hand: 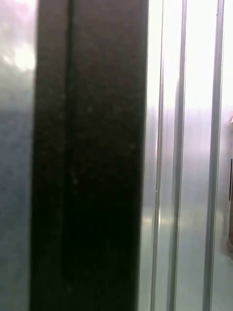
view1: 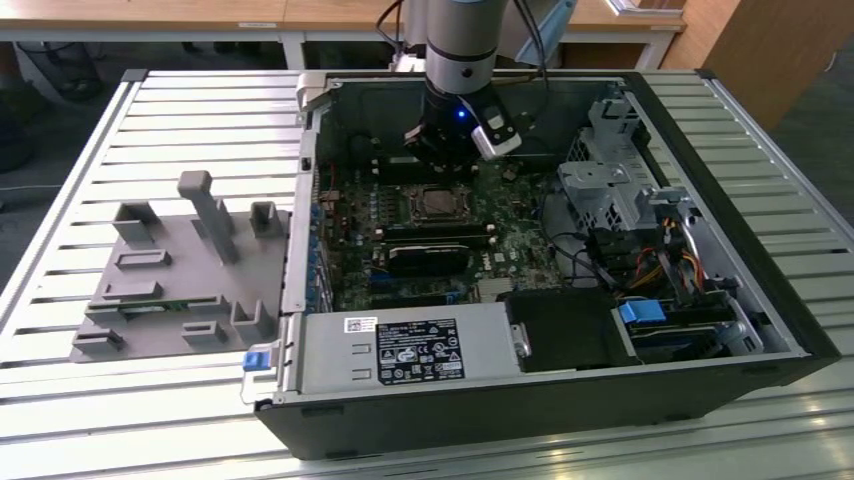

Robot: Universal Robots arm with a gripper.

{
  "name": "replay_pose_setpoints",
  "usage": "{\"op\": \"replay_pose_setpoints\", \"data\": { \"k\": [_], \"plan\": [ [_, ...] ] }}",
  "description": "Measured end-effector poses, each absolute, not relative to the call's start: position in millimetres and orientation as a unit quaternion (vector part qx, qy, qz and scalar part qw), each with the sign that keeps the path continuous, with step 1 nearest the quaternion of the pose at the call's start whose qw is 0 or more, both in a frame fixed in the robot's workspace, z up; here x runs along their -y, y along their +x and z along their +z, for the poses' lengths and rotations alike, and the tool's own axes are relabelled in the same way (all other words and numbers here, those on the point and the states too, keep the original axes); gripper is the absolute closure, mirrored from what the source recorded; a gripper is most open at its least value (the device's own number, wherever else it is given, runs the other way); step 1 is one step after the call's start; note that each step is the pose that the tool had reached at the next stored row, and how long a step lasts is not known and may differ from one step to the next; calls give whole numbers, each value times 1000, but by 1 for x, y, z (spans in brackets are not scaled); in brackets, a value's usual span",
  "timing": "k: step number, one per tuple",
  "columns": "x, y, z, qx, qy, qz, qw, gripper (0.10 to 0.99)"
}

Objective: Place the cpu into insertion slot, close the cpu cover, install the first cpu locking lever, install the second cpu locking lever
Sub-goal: 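Install the first cpu locking lever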

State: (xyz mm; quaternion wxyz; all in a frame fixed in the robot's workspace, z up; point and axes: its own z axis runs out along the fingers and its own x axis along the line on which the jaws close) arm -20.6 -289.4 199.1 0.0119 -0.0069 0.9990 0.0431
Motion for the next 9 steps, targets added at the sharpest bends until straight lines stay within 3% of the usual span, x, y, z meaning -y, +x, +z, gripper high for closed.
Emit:
{"op": "replay_pose_setpoints", "data": {
  "k": [9],
  "plan": [
    [289, -21, 198, -999, -7, 37, 12, 980]
  ]
}}
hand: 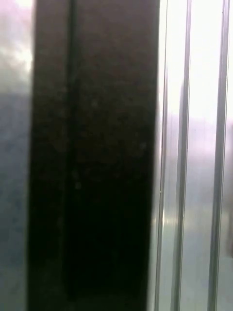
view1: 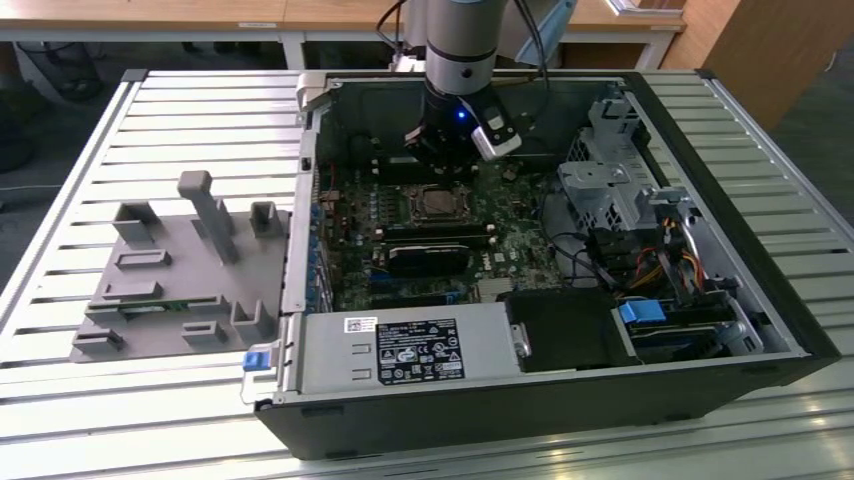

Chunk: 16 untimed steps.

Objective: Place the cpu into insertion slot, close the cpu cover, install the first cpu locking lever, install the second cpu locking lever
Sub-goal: 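Install the first cpu locking lever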

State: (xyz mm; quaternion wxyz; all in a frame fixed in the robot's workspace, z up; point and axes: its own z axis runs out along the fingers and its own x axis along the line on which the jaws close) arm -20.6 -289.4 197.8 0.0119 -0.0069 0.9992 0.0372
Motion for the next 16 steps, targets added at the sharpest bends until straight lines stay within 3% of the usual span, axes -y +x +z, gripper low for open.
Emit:
{"op": "replay_pose_setpoints", "data": {
  "k": [16],
  "plan": [
    [289, -21, 199, -999, -7, 30, 12, 980]
  ]
}}
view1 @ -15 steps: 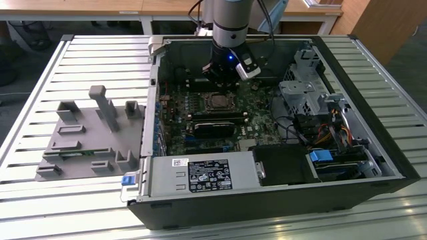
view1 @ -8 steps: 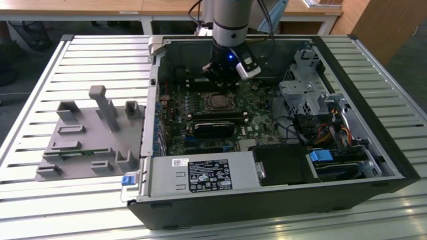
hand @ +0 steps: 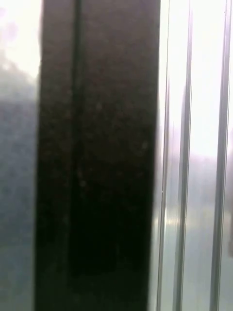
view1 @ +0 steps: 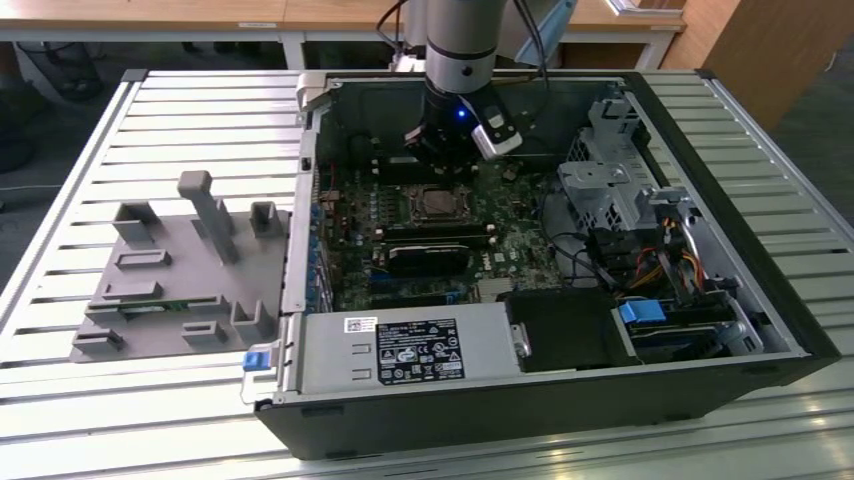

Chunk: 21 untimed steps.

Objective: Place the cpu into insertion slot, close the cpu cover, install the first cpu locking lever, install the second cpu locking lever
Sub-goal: 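Install the first cpu locking lever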

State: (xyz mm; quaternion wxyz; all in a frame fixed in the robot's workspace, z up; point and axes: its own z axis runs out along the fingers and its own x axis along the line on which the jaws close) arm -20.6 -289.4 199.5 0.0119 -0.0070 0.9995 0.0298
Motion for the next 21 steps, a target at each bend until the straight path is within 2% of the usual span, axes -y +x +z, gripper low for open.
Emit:
{"op": "replay_pose_setpoints", "data": {
  "k": [13, 21],
  "plan": [
    [289, -21, 195, -1000, -7, 26, 12, 980],
    [290, -21, 196, -999, -7, 39, 11, 980]
  ]
}}
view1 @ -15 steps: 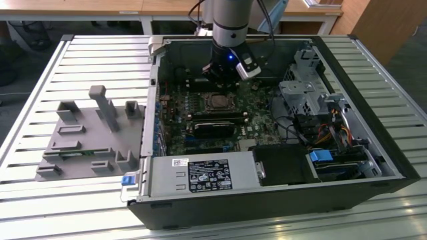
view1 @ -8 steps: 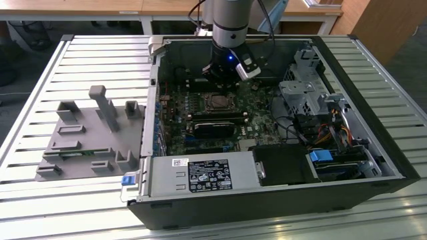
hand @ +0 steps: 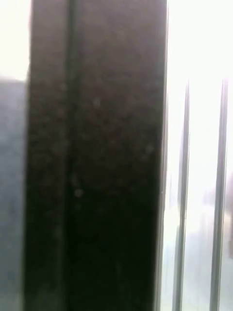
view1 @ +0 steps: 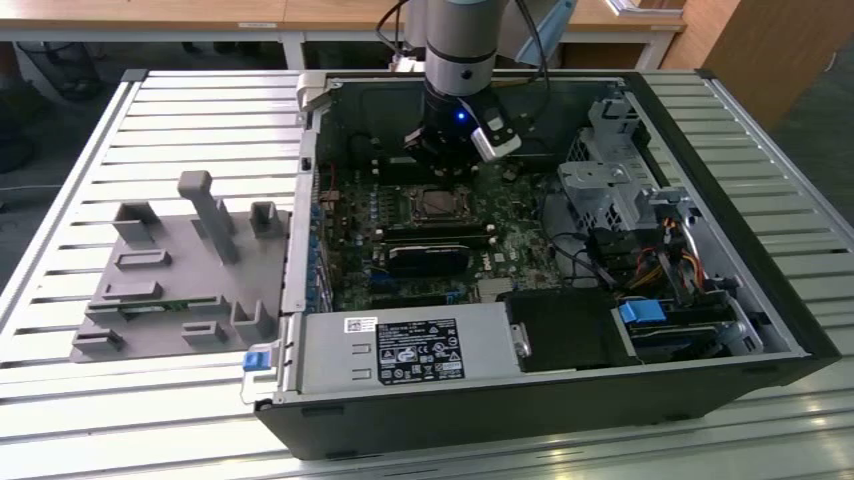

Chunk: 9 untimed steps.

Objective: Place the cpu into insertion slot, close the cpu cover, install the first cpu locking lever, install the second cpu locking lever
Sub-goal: 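Install the first cpu locking lever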

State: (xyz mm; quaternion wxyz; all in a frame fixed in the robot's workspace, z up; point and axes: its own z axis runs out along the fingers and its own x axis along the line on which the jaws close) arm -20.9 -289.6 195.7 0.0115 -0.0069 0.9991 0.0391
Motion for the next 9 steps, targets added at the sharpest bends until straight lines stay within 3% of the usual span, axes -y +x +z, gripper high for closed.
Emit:
{"op": "replay_pose_setpoints", "data": {
  "k": [9],
  "plan": [
    [289, -20, 196, -998, -7, 53, 12, 980]
  ]
}}
